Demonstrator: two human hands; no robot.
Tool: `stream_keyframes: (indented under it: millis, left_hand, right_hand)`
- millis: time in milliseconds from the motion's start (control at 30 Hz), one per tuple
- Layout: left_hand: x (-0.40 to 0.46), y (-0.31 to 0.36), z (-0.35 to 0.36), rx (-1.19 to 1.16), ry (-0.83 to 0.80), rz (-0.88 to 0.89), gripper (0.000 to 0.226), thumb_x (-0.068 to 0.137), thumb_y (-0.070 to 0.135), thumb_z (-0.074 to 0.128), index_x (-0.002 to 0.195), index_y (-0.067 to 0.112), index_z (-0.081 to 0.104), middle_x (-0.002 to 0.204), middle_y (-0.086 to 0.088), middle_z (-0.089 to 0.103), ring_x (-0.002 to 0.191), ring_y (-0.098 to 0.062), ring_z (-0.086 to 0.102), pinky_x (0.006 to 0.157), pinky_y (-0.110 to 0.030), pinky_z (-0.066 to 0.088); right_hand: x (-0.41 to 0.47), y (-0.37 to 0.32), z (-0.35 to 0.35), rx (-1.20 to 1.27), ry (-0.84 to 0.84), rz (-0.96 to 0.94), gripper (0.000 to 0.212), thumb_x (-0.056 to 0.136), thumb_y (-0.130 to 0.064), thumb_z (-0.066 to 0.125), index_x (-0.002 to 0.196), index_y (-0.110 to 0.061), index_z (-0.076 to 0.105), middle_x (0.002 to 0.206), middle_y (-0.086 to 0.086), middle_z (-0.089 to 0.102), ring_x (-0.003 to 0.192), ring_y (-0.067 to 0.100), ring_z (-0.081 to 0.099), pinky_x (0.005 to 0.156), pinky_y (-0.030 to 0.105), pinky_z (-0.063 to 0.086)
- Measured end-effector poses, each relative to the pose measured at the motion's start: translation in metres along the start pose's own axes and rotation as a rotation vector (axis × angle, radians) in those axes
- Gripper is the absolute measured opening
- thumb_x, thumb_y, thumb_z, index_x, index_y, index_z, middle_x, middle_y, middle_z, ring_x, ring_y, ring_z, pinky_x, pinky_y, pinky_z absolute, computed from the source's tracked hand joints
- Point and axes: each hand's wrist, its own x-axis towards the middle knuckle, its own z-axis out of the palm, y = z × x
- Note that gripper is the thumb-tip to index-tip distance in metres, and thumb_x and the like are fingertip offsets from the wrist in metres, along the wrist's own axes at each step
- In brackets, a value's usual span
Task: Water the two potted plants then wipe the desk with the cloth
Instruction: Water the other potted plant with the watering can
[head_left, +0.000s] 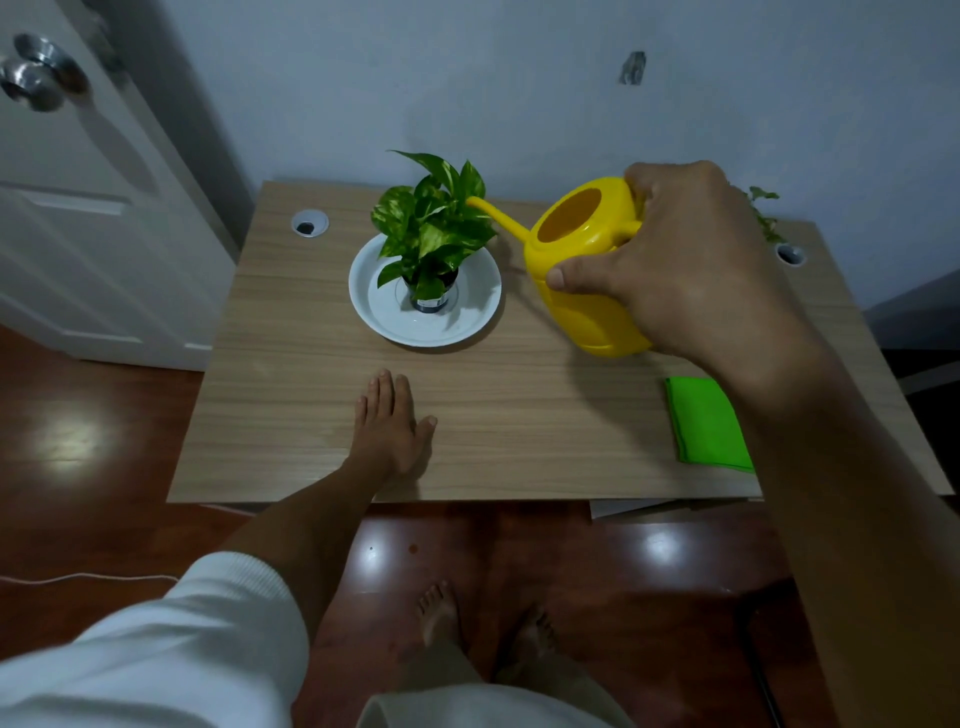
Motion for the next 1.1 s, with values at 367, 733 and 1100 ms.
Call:
stream_keyframes:
  millis: [367,733,1100]
  left_hand:
    - [-0.002,-0.003,0.0,0.0,-0.001,0.016,0.091,0.095,0.066,0.021,0.162,0.012,-0.009,0.17,-0.014,-0.019,0.157,-0.029,-0.02,0.127,-0.049,-0.01]
    - [-0.003,-0.002,0.0,-0.013,0.023,0.012,0.094,0.091,0.067,0.019,0.162,0.012,-0.008,0.17,-0.013,-0.017,0.158,-0.028,-0.019,0.128,-0.047,-0.009]
    - [-0.003,-0.003,0.002,-0.007,0.019,0.017,0.087,0.1,0.062,0.026,0.162,0.014,-0.01,0.17,-0.012,-0.019,0.157,-0.027,-0.022,0.127,-0.047,-0.011]
  right_hand:
    - [0.001,-0.009,0.012,0.061,0.025,-0.058,0.057,0.066,-0.053,0.091,0.093,-0.021,0.053,0.094,0.003,0.059,0.086,0.025,0.053,0.07,0.035,0.037]
    - [-0.006,-0.013,0.013,0.019,-0.072,-0.029,0.058,0.063,-0.052,0.093,0.103,-0.018,0.068,0.1,0.007,0.069,0.092,0.029,0.064,0.071,0.037,0.048]
    - [-0.001,-0.011,0.01,-0.13,0.016,-0.011,0.056,0.068,-0.049,0.089,0.101,-0.019,0.055,0.098,0.007,0.061,0.099,0.038,0.061,0.07,0.039,0.041]
